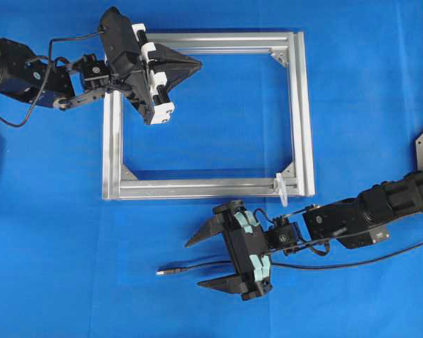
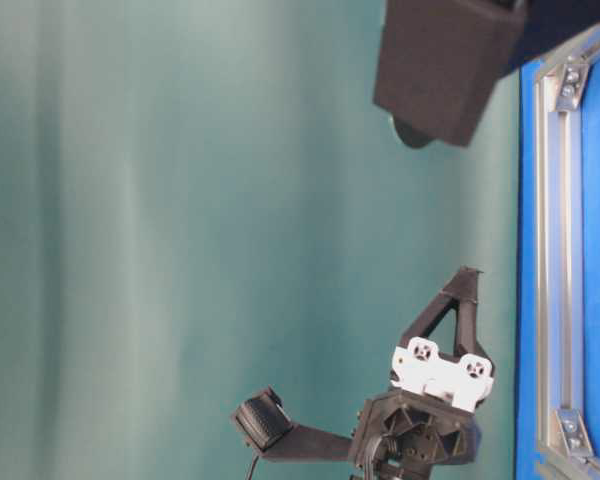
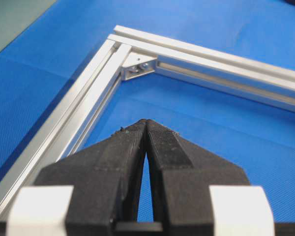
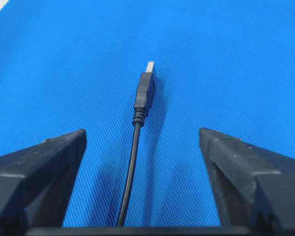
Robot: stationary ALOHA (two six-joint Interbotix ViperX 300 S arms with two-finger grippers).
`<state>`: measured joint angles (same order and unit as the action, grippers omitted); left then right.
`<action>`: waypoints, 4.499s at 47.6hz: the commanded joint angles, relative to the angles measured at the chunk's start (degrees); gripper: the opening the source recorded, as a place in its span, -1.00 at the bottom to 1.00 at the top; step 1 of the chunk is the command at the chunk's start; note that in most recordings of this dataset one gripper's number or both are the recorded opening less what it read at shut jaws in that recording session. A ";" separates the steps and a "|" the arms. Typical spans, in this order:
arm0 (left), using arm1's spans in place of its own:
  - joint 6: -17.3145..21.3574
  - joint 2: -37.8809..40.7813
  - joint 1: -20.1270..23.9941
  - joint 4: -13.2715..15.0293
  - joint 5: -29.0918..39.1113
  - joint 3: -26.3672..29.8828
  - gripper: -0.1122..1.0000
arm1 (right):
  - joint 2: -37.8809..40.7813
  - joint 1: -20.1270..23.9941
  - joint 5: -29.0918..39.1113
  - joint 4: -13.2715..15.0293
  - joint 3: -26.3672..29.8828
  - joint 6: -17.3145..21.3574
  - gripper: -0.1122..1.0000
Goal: Insert the wire through the string loop located on the right side.
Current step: 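Close the right gripper on the cable just behind the USB plug, then lift the cable and carry it right toward the white zip-tie loop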
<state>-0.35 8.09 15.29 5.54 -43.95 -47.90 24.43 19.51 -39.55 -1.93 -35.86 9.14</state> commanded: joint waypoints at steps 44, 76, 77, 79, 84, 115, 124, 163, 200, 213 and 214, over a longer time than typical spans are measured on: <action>-0.09 -1.58 -0.26 -0.18 -0.26 0.53 -0.80 | -8.79 -0.18 7.12 0.09 0.35 -0.79 -0.86; -0.18 -1.58 -0.18 -0.18 -0.18 0.44 -0.80 | -13.01 -0.26 11.43 0.09 0.09 -0.79 -0.86; -0.18 -1.58 -0.26 -0.18 -0.18 0.44 -0.80 | -13.01 -0.26 11.43 0.18 0.18 -0.79 -0.86; -0.18 -1.58 -0.26 -0.18 -0.18 0.53 -0.80 | -13.01 -0.26 11.43 0.18 0.09 -0.79 -0.86; -0.18 -1.58 -0.26 -0.18 -0.18 0.44 -0.80 | -13.01 -0.26 11.43 0.18 0.18 -0.79 -0.86; -0.18 -1.58 -0.53 -0.18 -0.18 0.44 -0.80 | -13.01 -0.26 11.43 0.18 0.09 -0.79 -0.86; -0.18 -1.58 -0.79 -0.18 -0.18 0.44 -0.80 | -13.01 -0.26 11.51 0.18 0.09 -0.62 -0.86; -0.26 -1.58 -1.85 -0.18 -0.18 0.70 -0.80 | -45.18 4.22 13.97 -1.85 -33.84 0.09 -0.86; -0.26 -1.58 -2.20 -0.18 -0.53 0.97 -0.80 | -59.77 -0.88 20.65 -1.85 -44.56 -0.26 -0.86; -0.26 -1.58 -2.46 -0.18 -0.62 0.97 -0.80 | -58.54 -7.38 18.37 -1.76 -44.65 -0.62 -0.86; -0.26 -1.58 -2.55 -0.18 -0.62 0.97 -0.80 | -58.45 -7.47 18.28 -1.67 -44.74 -0.62 -0.86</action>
<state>-0.53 8.09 13.18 5.45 -43.95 -47.90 -34.37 12.66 -20.39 -3.69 -81.12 8.61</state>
